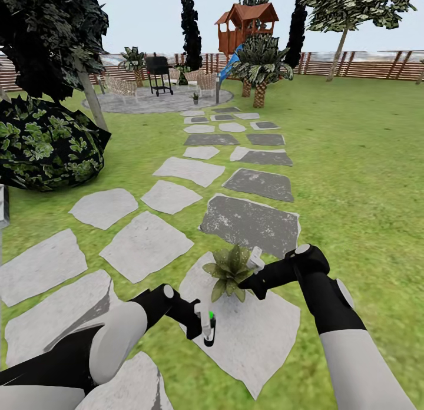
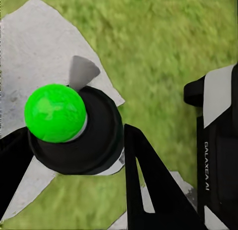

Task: Pick up the pesticide atomizer in the garden and spray insectifuge to fully cover both potted plants in the garden.

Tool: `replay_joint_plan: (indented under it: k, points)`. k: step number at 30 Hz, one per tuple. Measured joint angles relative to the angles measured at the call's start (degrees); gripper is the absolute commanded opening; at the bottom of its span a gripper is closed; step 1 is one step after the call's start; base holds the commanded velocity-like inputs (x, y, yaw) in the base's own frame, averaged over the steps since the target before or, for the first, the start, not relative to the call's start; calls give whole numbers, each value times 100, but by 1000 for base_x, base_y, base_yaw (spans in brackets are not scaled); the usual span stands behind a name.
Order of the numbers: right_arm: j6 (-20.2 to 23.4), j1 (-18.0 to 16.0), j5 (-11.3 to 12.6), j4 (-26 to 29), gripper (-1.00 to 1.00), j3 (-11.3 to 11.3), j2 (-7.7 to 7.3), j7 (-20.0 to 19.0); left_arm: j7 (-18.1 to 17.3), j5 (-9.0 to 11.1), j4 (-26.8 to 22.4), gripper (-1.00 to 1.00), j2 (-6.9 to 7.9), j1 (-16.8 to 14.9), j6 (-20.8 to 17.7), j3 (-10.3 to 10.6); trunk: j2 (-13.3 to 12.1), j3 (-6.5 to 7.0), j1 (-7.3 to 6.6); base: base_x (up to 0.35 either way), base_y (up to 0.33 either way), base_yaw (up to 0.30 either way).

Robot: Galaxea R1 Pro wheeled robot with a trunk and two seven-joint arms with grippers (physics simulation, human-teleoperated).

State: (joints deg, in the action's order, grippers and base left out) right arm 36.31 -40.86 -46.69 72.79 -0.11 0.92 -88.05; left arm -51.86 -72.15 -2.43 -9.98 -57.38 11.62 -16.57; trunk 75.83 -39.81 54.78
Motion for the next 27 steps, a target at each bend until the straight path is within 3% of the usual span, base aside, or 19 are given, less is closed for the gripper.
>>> replay_joint_plan:
  k: [3, 7, 10, 27]
  points:
    - [0, 2, 0, 1, -100, -1, 1, 9, 0, 113, 4, -100, 0, 0, 85, -8, 0, 0, 0, 0, 0, 0]
    - [-1, 0, 8, -1, -100, 2, 1, 14, -7, 775, -3, -100, 0, 0, 194, -19, 0, 0, 0, 0, 0, 0]
    - [0, 1, 9, 0, -100, 4, 1, 19, -16, 1010, -4, -100, 0, 0, 332, -2, 0, 0, 0, 0, 0, 0]
    - [0, 3, 14, -6, -100, 3, 10, 26, -37, 1051, 119, -100, 0, 0, 360, -5, 0, 0, 0, 0, 0, 0]
